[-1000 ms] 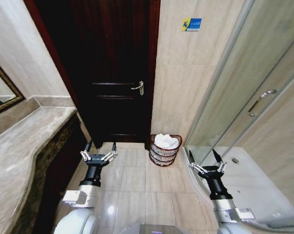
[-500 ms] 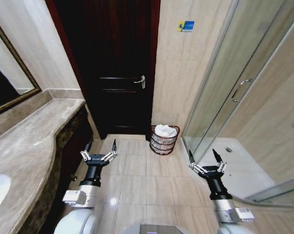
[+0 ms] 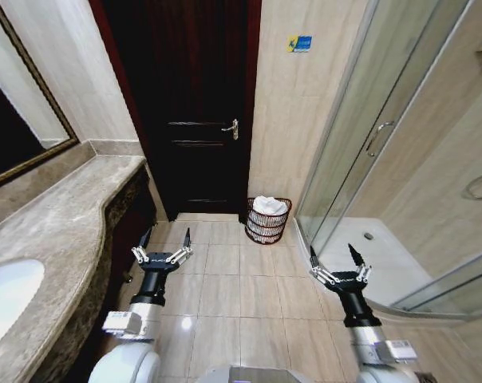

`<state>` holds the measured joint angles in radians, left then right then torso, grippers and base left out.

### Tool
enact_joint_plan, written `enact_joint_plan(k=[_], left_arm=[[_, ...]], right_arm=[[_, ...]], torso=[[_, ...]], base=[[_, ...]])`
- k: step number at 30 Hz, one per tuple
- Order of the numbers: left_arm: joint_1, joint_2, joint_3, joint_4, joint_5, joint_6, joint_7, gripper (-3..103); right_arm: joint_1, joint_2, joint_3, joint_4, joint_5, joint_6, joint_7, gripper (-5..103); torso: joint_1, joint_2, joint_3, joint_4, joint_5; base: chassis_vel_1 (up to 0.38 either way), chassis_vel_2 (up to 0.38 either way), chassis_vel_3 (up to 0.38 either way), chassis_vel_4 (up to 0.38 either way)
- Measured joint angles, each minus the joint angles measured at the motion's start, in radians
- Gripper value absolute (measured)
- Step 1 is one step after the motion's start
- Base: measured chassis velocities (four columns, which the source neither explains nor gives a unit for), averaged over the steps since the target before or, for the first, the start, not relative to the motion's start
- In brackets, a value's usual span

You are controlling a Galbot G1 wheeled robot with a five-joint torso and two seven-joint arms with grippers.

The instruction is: Discard the used towel into the hamper.

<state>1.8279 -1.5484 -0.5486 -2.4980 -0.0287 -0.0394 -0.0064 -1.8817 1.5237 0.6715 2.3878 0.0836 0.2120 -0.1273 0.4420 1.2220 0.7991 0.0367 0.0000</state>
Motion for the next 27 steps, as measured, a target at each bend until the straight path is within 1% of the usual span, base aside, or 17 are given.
enact_joint_plan(k=[27], left_arm=[[0.0,0.0,0.0,0.0,0.0,0.0,0.0,100]], right_arm=[[0.0,0.0,0.0,0.0,0.0,0.0,0.0,100]], torso=[[-0.001,0.0,0.0,0.0,0.0]], base=[[-0.004,0.003,0.004,-0.002]])
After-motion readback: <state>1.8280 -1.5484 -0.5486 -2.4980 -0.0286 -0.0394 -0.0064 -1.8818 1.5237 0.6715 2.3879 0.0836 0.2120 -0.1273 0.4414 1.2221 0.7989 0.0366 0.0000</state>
